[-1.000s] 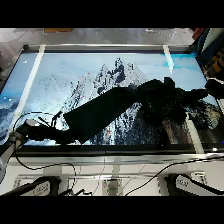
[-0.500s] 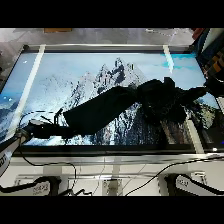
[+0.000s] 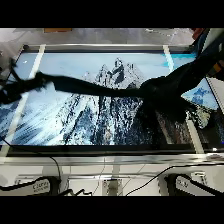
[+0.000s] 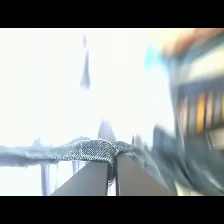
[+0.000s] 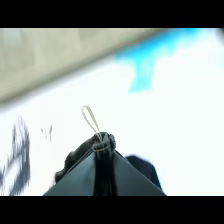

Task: Fold the clothes and pants, and hang the long-sleeved shirts on hangers.

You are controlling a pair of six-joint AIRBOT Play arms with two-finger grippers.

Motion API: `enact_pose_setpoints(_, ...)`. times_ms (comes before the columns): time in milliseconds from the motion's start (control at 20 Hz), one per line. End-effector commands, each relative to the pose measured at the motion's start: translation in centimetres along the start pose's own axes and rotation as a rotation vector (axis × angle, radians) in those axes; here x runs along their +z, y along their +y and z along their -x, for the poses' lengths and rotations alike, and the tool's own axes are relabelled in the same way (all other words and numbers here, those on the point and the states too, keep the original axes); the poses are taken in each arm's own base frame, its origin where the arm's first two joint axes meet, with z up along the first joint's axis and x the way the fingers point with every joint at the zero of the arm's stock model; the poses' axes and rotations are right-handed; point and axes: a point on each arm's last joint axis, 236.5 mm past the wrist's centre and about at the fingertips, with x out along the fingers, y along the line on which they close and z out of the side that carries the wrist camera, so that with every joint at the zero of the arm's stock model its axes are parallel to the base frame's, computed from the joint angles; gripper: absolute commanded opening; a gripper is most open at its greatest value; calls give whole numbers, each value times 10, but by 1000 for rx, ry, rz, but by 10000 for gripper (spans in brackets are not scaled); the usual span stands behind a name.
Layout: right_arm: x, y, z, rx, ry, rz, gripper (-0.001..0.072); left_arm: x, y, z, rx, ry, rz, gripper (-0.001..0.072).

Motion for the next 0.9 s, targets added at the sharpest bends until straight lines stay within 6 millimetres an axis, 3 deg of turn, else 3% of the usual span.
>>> enact_pose_setpoints(0, 72, 5, 36, -54, -202, 74, 37, 134, -63, 68, 5, -324, -186, 19)
enact_pose_setpoints(100, 72, 0, 44, -90, -180, 114, 37, 156, -72, 90, 21, -385, -230, 19)
enact_pose_setpoints(200, 49, -15, 42, -149, -73, 146, 37, 150, -52, 96, 92, -339, -267, 19)
enact_pose_setpoints(350, -7, -44, 37, -242, 170, 169, 37, 99, 14, 93, 324, -66, -353, 20)
enact_pose_setpoints(450, -43, -63, 32, -286, 320, 161, 37, 54, 70, 105, 495, 166, -372, 20)
enact_pose_setpoints(550, -73, -74, 27, -298, 446, 135, 38, 26, 109, 117, 592, 305, -320, 20)
enact_pose_setpoints(650, -96, -81, 24, -303, 541, 116, 37, 15, 129, 119, 621, 329, -240, 21)
enact_pose_setpoints(850, -154, -108, 39, -355, 762, 58, 37, -1, 145, 120, 637, 384, -206, 21)
